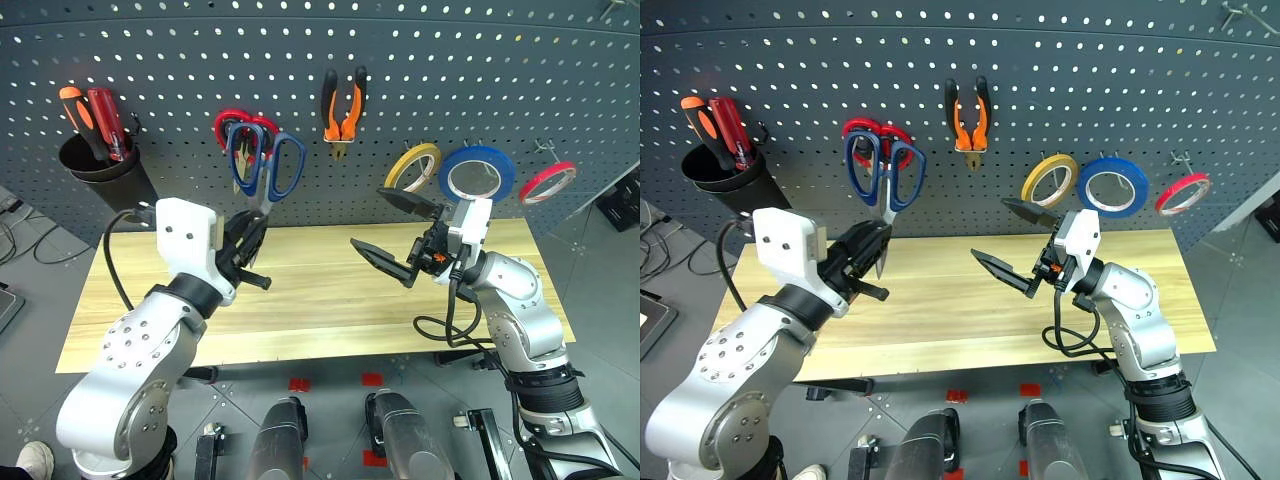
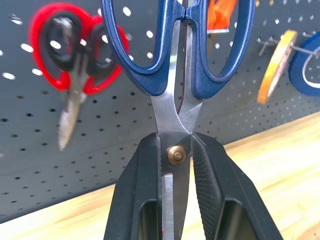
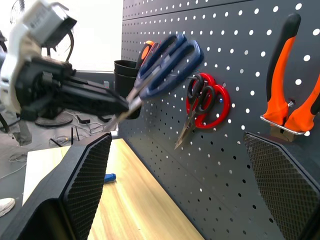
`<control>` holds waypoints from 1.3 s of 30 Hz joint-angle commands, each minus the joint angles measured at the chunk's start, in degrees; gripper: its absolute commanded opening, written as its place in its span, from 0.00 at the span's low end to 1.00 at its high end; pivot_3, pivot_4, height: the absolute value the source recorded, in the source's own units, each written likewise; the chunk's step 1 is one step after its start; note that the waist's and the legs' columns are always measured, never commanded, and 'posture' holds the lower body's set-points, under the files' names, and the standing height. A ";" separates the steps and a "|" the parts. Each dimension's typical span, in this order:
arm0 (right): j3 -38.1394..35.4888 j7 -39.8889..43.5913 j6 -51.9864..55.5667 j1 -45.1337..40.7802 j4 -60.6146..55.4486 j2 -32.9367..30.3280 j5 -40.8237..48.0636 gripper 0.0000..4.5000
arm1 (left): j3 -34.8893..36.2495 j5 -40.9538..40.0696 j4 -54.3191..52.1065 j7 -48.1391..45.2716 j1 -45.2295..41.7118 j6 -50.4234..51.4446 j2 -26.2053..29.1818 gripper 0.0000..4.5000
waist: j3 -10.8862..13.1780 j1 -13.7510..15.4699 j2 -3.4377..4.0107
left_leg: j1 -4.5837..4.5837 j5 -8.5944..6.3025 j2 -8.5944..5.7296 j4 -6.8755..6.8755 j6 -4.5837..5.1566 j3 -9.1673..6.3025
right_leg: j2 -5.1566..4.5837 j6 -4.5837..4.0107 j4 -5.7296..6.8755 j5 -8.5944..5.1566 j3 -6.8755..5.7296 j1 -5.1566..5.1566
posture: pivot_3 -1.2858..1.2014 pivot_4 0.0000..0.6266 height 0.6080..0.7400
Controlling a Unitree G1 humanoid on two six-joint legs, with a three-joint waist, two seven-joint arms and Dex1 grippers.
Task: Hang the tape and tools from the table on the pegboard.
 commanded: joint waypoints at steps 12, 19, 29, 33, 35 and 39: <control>-0.69 0.85 -1.34 -1.13 -0.98 1.16 0.39 1.00 | 4.38 -0.91 1.00 -1.05 1.65 -2.26 3.68 0.12 | -0.05 1.84 0.01 | -0.01 -0.03 -0.03 0.35 0.04 -0.02 | 0.01 0.00 0.04 0.00 0.01 0.05 | 0.50 0.37 1.00; -0.86 0.24 -1.02 -0.54 -1.83 0.93 0.15 1.00 | 2.45 0.11 5.60 -2.62 0.96 -6.10 4.58 0.12 | -0.07 2.38 0.01 | -0.01 -0.07 -0.06 0.45 0.11 -0.01 | 0.00 0.00 0.07 0.00 0.02 0.08 | 0.49 0.37 1.00; -0.78 -0.37 -0.62 0.27 -3.13 0.54 0.03 1.00 | -1.35 2.21 12.37 -4.68 -0.72 -11.84 5.32 0.12 | -0.07 2.17 0.02 | -0.01 -0.10 -0.04 0.46 0.16 0.00 | 0.00 0.00 0.07 0.00 0.03 0.07 | 0.47 0.39 1.00; -0.71 -0.78 -0.48 0.57 -3.55 0.34 -0.01 1.00 | -2.22 2.72 14.39 -6.02 -1.08 -13.40 6.03 0.12 | -0.07 1.87 0.02 | -0.01 -0.11 -0.04 0.46 0.18 0.01 | -0.01 0.00 0.08 0.00 0.03 0.07 | 0.47 0.39 1.00; -0.71 -0.88 -0.44 0.72 -3.72 0.20 -0.01 1.00 | -2.50 2.69 15.17 -6.46 -1.65 -13.96 6.25 0.12 | -0.07 1.78 0.02 | -0.01 -0.11 -0.03 0.46 0.18 -0.01 | 0.00 0.00 0.07 0.00 0.02 0.07 | 0.47 0.39 1.00; -0.84 -1.02 -0.31 0.90 -4.03 -0.09 -0.03 1.00 | -2.92 2.75 16.33 -7.11 -2.18 -14.67 6.40 0.12 | -0.07 1.65 0.02 | -0.01 -0.12 -0.03 0.46 0.19 -0.01 | 0.00 0.00 0.07 0.00 0.02 0.07 | 0.47 0.39 1.00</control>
